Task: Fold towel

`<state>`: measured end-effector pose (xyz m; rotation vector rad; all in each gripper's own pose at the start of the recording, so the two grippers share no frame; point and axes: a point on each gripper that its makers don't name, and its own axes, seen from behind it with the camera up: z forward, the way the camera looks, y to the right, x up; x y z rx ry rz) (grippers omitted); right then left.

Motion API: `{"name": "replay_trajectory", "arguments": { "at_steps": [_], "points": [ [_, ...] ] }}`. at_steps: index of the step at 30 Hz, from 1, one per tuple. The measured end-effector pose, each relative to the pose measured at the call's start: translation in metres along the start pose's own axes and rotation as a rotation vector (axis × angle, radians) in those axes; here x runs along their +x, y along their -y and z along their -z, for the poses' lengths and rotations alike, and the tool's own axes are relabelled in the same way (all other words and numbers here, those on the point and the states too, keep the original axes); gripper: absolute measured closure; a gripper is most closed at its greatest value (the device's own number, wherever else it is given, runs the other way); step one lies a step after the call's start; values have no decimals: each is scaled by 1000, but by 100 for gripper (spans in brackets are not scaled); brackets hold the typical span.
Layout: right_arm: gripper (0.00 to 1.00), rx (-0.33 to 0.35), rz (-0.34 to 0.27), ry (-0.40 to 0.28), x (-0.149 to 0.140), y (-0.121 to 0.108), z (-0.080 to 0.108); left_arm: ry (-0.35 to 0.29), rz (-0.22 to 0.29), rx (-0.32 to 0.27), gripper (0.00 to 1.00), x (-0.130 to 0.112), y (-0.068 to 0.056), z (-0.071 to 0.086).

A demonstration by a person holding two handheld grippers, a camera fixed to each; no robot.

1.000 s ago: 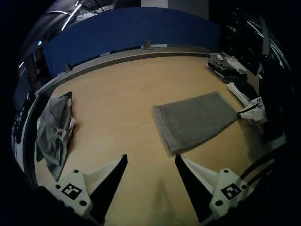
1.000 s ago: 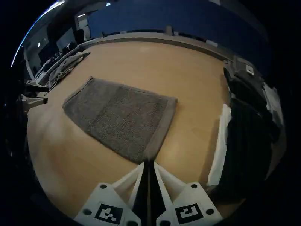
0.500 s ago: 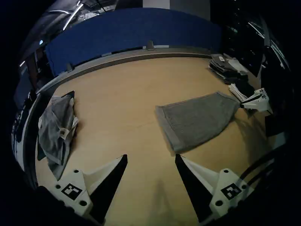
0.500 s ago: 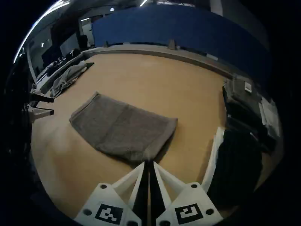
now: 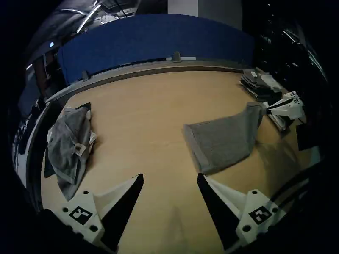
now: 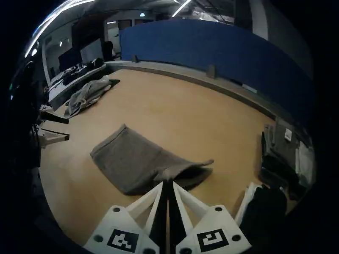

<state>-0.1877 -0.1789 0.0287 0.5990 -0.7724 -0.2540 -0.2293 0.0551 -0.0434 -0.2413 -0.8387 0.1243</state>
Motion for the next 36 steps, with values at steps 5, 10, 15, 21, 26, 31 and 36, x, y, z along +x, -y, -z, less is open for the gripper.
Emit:
{"name": "replay_trajectory", "arguments": {
  "at_steps": [5,10,15,21,26,31,36],
  "points": [
    [99,19,35,-13,18,13,-7,-12,17,8,6,1,8,5],
    [99,46,63,-23,35,29,-15,-19,27,14,6,0,15,7],
    [99,84,96,-27,49,51,-26,-26,33,19,6,0,21,10],
    [99,151,146,-11,54,90,-45,-34,44,26,6,-2,29,14],
    [99,219,197,30,44,128,-63,-37,55,37,6,-6,38,18],
    [99,273,227,93,19,162,-84,-38,71,44,6,-13,43,21],
    [99,302,233,135,-2,182,-98,-34,79,43,6,-20,43,21]
  ]
}}
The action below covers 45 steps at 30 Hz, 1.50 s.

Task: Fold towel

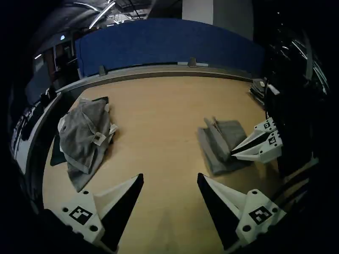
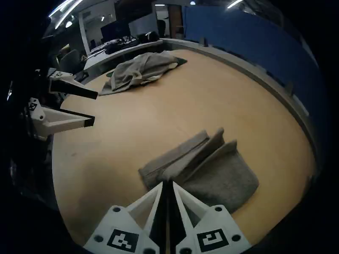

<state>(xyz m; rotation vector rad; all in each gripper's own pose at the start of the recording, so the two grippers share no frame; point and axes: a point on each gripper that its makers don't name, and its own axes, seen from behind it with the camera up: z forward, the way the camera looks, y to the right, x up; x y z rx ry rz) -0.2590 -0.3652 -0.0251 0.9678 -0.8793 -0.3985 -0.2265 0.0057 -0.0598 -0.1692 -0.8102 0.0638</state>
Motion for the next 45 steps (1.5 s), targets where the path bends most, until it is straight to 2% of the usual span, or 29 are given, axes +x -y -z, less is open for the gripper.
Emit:
{"name": "replay_trajectory", "arguments": {
  "at_steps": [8,16,20,22,24,26,30,33,36,38,45],
  "points": [
    [99,2,22,7,-2,5,-5,1,-1,-5,6,-3,0,-3],
    [99,8,18,5,-3,7,-4,-1,-7,-5,6,0,3,-5],
    [95,12,17,8,-7,8,-4,2,-7,-6,6,0,3,-6],
    [88,20,11,9,-9,9,-2,2,-8,-7,6,0,3,-7],
    [70,27,5,7,-11,11,-1,3,-9,-8,6,0,2,-8],
    [58,35,0,1,-11,12,2,4,-11,-8,6,1,2,-9],
    [46,20,1,-16,-12,9,8,6,-13,-8,6,1,1,-11],
    [28,5,-3,-34,-12,6,13,7,-12,-10,6,2,0,-12],
    [4,-18,-17,-57,-10,-1,20,7,-14,-10,6,3,-1,-13],
    [0,-44,-32,-71,-10,-7,26,7,-15,-9,6,4,-2,-13],
    [0,-111,-71,-85,-24,-26,40,2,-16,-14,6,7,-5,-13]
  ]
}}
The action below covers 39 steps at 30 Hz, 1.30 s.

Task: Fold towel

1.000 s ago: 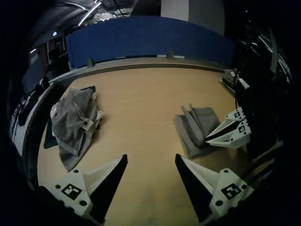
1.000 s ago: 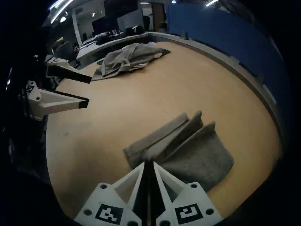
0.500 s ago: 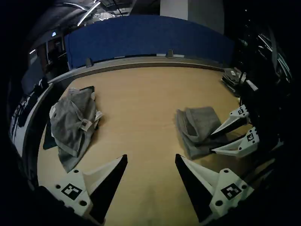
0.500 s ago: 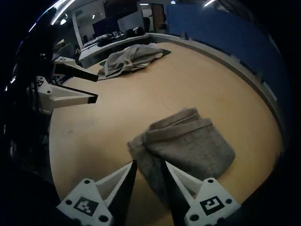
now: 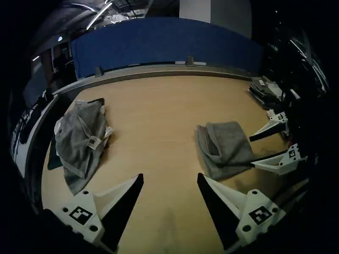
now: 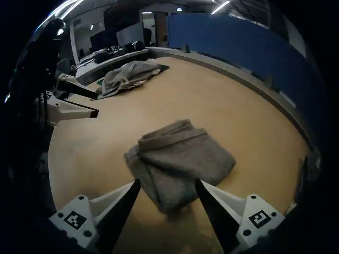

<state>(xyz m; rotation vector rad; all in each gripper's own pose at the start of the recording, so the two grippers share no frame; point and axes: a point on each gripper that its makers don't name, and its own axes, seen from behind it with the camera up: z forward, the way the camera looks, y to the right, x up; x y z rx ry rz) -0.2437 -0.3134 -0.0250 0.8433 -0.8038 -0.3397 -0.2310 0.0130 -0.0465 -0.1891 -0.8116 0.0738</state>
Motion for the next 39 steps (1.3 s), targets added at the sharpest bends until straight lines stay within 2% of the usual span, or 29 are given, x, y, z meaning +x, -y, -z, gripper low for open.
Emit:
{"name": "replay_trajectory", "arguments": {
  "at_steps": [15,20,23,26,37,39],
  "points": [
    [0,-36,-27,27,-21,-4,1,-1,-6,0,6,2,-4,0],
    [4,-63,-54,47,-31,-7,-2,0,-6,0,6,1,-4,-1],
    [10,-70,-75,53,-35,-7,-4,0,-6,-1,6,1,-4,0],
    [21,-73,-95,60,-39,-6,-7,0,-6,0,6,0,-3,0],
    [52,-80,-122,88,-51,-3,-11,-3,-8,1,6,2,0,1],
    [61,-71,-134,91,-53,-1,-11,-3,-9,0,6,2,-1,1]
  ]
}}
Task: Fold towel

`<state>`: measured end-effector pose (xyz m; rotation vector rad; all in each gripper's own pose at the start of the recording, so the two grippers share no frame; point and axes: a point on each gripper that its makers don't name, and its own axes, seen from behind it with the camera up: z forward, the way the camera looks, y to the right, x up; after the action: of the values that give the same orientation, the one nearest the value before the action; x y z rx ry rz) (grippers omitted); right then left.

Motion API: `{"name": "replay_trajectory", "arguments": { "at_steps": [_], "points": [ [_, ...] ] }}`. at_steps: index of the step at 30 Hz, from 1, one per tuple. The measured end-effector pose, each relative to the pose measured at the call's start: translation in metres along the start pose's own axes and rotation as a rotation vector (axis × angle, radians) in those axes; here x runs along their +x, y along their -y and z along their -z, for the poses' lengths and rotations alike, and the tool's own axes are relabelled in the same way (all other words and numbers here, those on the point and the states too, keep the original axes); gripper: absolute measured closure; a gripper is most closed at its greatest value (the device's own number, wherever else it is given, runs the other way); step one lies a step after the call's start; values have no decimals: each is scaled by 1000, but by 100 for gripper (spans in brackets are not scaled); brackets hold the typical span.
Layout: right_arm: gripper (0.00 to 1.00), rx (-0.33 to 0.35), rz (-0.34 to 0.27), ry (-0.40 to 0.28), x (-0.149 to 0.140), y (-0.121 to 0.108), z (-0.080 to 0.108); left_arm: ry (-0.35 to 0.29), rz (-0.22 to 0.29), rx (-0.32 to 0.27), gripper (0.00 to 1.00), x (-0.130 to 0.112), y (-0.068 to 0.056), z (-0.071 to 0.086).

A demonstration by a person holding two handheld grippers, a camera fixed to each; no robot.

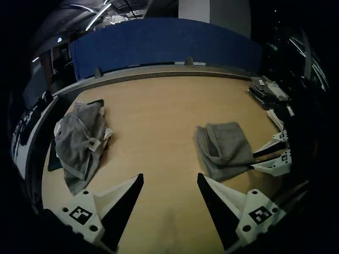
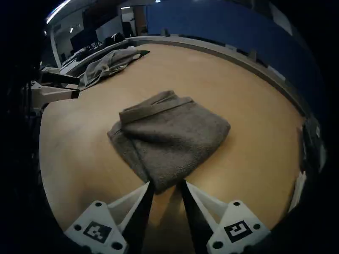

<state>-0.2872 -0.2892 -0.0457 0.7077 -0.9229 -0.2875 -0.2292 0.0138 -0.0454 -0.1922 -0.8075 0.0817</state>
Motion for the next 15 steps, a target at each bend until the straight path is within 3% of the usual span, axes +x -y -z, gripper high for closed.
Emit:
{"name": "replay_trajectory", "arguments": {
  "at_steps": [8,15],
  "points": [
    [92,13,-23,0,1,0,2,2,-5,1,6,1,1,-1],
    [95,16,-9,-1,2,-2,4,1,-4,3,6,2,2,-1]
  ]
}}
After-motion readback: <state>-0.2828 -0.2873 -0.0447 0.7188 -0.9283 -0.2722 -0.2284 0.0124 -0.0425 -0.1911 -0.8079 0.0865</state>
